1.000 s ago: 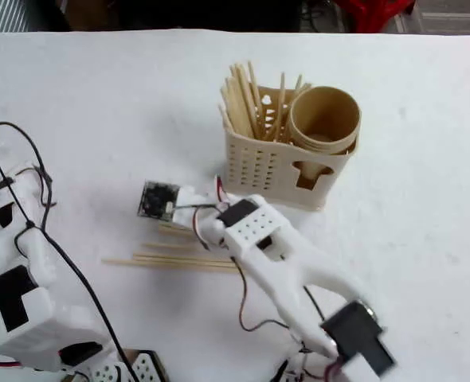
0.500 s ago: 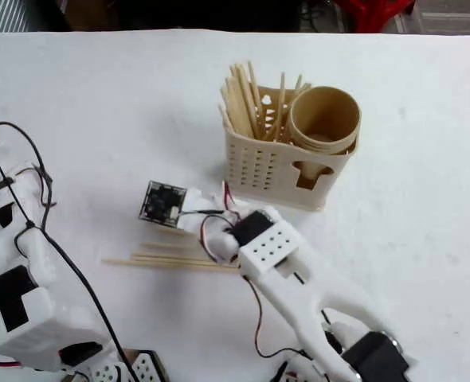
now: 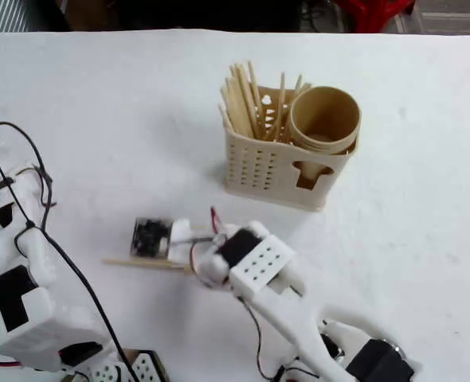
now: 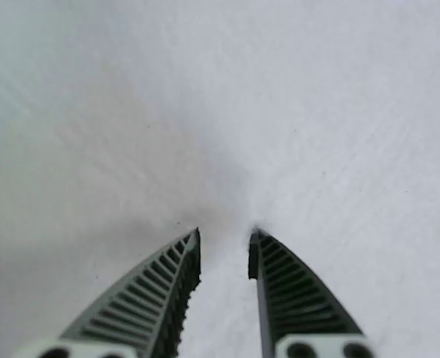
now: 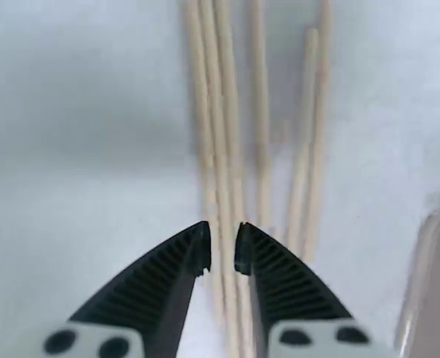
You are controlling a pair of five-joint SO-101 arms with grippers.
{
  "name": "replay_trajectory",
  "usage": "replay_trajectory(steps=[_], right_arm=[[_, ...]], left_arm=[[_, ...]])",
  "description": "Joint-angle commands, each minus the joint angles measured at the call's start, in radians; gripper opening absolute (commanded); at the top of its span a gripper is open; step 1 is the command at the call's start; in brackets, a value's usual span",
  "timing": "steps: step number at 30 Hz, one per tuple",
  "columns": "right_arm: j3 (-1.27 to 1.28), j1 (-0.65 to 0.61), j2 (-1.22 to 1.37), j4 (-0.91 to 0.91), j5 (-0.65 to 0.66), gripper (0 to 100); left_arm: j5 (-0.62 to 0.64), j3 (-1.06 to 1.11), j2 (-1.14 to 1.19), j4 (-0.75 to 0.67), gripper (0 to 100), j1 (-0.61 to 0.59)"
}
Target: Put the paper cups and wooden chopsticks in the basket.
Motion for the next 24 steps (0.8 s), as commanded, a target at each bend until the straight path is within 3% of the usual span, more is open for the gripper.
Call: replay_trajectory(steps=[1,13,20,24], right_arm=[[0.051,-0.076,-0.038,-0.008,0.100,9.4],[0.015,-0.067,0.202,-0.142,0.126,10.8],[-0.043,0.044,0.220,-0.151,0.123,1.9],[-0.064,0.084,0.220,-0.176,0.052,4.4]], left_arm=[[-0.012,-0.041,-0.012,0.005,12,-0.002],[-0.012,-0.041,-0.012,0.011,12,-0.002],[-0.012,-0.041,-0.010,0.006,12,-0.002],[-0.012,-0.041,-0.008,0.006,12,-0.002]])
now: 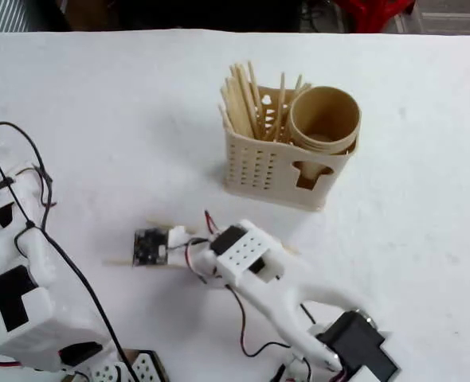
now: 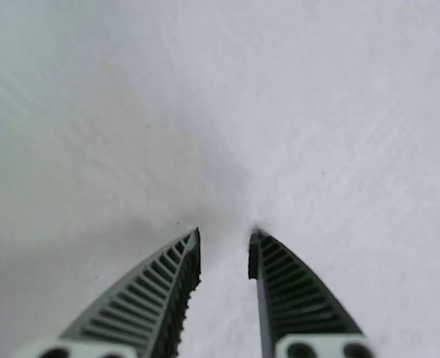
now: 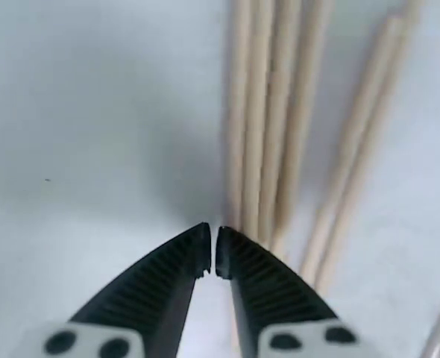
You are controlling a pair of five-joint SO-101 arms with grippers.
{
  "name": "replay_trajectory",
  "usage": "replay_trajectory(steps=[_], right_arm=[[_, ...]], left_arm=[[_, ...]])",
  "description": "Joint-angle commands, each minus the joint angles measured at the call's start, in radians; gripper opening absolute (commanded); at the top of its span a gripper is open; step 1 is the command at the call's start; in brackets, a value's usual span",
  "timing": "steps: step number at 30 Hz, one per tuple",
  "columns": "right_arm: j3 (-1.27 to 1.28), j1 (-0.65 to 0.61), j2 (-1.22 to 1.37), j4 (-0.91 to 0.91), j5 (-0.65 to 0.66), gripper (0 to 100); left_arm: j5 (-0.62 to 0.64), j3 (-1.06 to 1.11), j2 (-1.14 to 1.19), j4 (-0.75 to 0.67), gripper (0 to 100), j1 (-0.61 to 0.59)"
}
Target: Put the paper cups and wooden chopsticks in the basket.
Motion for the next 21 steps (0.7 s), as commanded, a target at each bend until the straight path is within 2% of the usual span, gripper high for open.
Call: replay_trajectory(steps=[1,6,21], right_arm=[[-0.054,0.051,-0.004,-0.050,-0.066,6.0],[-0.051,0.054,-0.002,-0.062,-0.075,11.4],[0.020,0.035,-0.001,-0.177,-0.068,11.3]], left_arm=[[-0.012,-0.041,-0.008,0.006,12,-0.002],[-0.012,-0.041,-0.008,0.006,12,-0.002],[-0.012,-0.041,-0.010,0.011,12,-0.002]])
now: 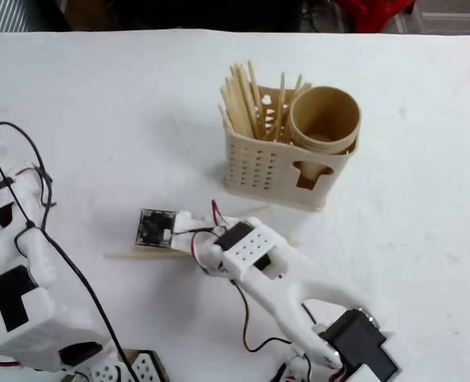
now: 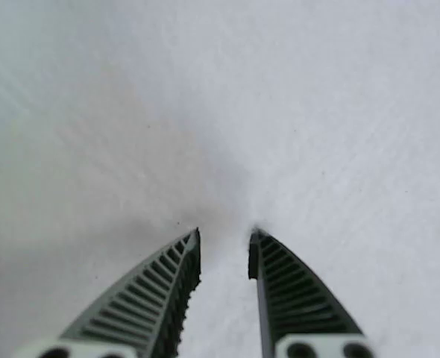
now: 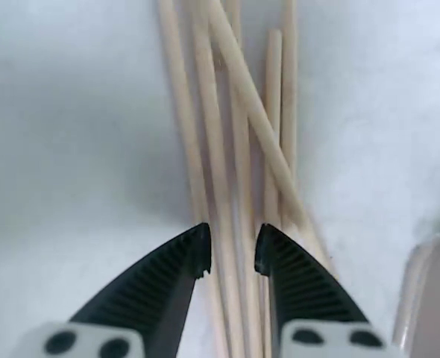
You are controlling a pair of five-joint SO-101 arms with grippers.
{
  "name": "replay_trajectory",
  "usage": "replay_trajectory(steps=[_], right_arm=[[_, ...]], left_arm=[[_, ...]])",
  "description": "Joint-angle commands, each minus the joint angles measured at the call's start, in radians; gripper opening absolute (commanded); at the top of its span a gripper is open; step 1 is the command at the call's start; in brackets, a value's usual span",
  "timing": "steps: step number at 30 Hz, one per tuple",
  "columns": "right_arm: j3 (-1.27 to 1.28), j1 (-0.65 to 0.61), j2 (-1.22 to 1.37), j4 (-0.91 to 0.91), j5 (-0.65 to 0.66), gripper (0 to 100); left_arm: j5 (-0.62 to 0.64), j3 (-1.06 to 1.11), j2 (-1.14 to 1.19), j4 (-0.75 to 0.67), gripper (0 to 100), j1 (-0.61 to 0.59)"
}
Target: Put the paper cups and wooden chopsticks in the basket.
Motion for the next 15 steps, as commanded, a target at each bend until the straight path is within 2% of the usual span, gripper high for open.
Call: replay_trajectory(steps=[1,5,9,15], right_arm=[[-0.003,-0.019,-0.002,-0.019,0.002,11.2],[-0.002,-0.053,-0.002,0.005,0.002,10.3],[-0.003,-0.061,-0.002,0.010,0.002,1.5],[-0.003,-0.058,-0.001,0.012,0.002,10.0]], left_arm=[[-0.012,-0.041,-0.010,0.011,12,-0.002],[-0.012,-0.041,-0.010,0.011,12,-0.002],[-0.012,-0.041,-0.010,0.011,12,-0.005],[-0.012,-0.041,-0.010,0.011,12,-0.007]])
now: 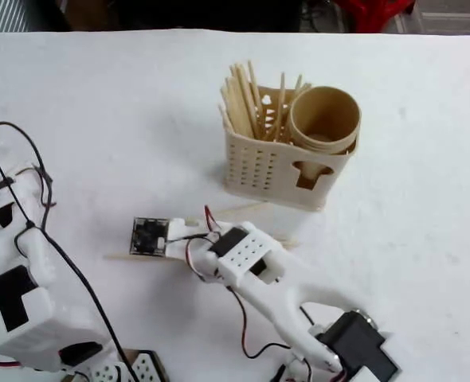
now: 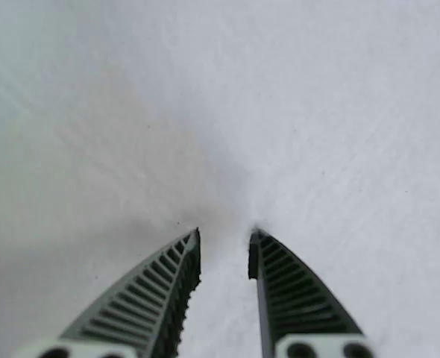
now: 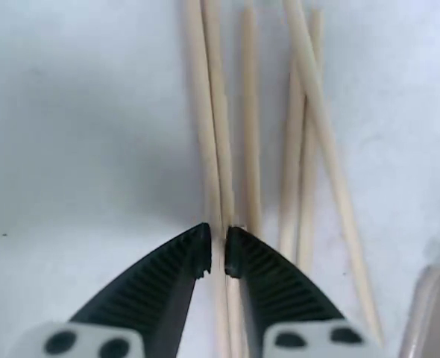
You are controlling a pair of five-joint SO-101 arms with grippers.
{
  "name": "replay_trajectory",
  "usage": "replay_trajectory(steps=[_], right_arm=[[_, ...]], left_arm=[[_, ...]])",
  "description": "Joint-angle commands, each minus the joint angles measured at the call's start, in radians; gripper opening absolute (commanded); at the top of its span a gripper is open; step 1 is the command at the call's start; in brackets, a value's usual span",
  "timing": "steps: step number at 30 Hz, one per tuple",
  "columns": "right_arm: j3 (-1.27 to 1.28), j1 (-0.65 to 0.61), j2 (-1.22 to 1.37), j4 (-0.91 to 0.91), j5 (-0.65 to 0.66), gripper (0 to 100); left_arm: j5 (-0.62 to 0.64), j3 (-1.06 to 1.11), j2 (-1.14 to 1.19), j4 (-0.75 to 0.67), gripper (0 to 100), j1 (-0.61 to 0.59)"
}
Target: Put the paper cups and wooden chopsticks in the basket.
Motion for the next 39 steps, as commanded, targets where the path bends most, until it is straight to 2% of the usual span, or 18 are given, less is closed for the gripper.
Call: replay_trajectory(steps=[1,9,13,15,24,37,39], right_arm=[[-0.008,-0.012,0.004,0.019,0.002,10.7],[-0.117,-0.007,0.133,0.099,0.002,10.8],[-0.121,-0.007,0.134,0.099,0.002,0.9],[-0.121,-0.005,0.125,0.099,-0.005,2.7],[-0.078,0.067,-0.107,0.134,-0.064,1.6],[-0.043,0.074,-0.410,0.243,-0.072,1.6],[-0.044,0.077,-0.452,0.251,-0.106,1.6]], left_arm=[[-0.012,-0.041,-0.010,0.011,12,-0.007],[-0.012,-0.041,-0.010,0.011,12,-0.007],[-0.012,-0.041,-0.010,0.011,12,-0.007],[-0.012,-0.041,-0.010,0.011,12,-0.007],[-0.012,-0.041,-0.012,0.011,12,-0.007],[-0.012,-0.041,-0.007,0.005,12,-0.004],[-0.012,-0.043,-0.007,0.005,12,-0.002]])
